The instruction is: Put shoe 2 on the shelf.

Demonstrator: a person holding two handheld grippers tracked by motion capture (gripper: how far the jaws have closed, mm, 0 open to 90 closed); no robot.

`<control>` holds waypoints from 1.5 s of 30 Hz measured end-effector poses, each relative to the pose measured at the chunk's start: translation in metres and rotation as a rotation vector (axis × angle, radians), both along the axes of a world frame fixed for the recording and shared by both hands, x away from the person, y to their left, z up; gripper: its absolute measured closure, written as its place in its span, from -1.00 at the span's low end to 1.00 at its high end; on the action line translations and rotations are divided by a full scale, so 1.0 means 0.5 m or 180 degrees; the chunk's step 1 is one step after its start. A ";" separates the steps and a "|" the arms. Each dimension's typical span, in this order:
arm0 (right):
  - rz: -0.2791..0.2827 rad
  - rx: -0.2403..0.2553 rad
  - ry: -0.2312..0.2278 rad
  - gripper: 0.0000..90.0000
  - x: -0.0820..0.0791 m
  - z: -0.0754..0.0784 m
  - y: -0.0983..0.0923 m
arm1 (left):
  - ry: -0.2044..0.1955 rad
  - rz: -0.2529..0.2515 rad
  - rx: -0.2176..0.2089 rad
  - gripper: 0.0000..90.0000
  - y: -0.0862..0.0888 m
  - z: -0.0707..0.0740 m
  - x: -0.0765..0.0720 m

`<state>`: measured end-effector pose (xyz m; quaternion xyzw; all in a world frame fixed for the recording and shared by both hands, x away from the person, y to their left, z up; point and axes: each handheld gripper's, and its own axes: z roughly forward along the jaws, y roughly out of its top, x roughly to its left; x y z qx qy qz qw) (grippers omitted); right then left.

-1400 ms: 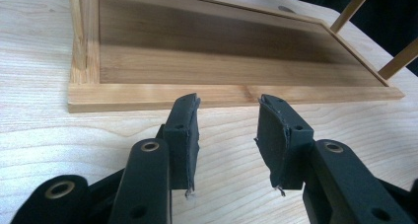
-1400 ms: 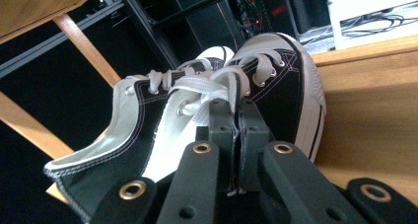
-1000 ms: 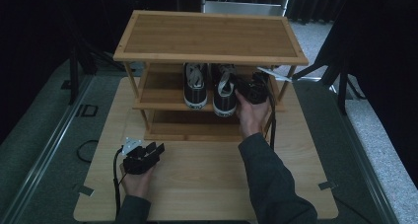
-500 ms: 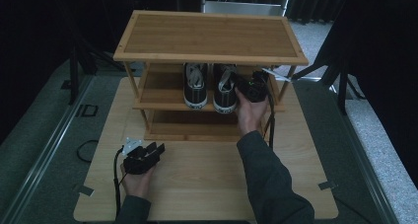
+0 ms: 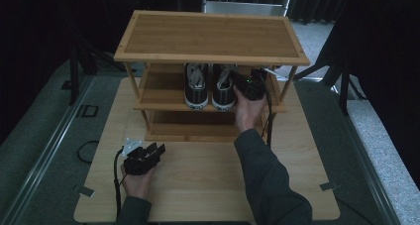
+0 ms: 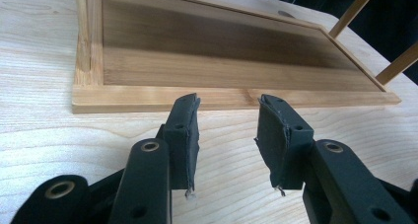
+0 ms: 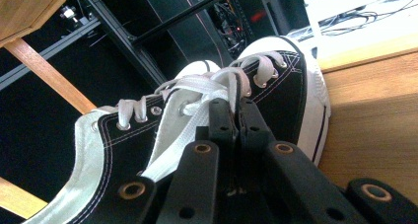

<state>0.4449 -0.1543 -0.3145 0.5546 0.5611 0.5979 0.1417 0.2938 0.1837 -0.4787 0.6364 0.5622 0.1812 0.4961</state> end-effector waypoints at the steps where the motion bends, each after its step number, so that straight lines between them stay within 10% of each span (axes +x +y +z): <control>1: 0.0050 0.0115 0.0151 0.95 -0.006 0.005 0.006 | 0.0000 -0.0001 0.0001 0.34 0.000 0.000 0.000; 18: -0.0043 -0.0058 -0.0039 0.91 0.000 0.000 0.016 | 0.0006 -0.0013 0.0006 0.34 -0.003 -0.001 0.001; 23: 0.0179 -0.0012 0.0022 0.74 -0.012 0.001 0.007 | 0.0000 -0.0003 0.0009 0.34 -0.002 -0.001 0.000; 24: 0.0228 0.0130 0.0239 0.71 -0.024 0.010 0.010 | -0.0002 -0.0002 0.0008 0.34 -0.002 -0.001 -0.001; 25: 0.0177 -0.0129 -0.0122 0.69 -0.012 0.000 0.000 | -0.0002 -0.0002 0.0010 0.34 -0.002 -0.001 0.000; 27: 0.0132 -0.0158 -0.0203 0.64 -0.015 0.000 -0.007 | 0.0004 -0.0007 0.0006 0.34 -0.003 -0.001 0.000; 40: 0.0152 0.0012 -0.0343 0.46 -0.083 -0.014 -0.039 | 0.0013 -0.0008 0.0018 0.34 -0.005 -0.002 0.000; 45: 0.0299 -0.0160 -0.0403 0.55 -0.111 -0.020 -0.054 | 0.0006 -0.0001 0.0010 0.34 -0.003 -0.001 0.000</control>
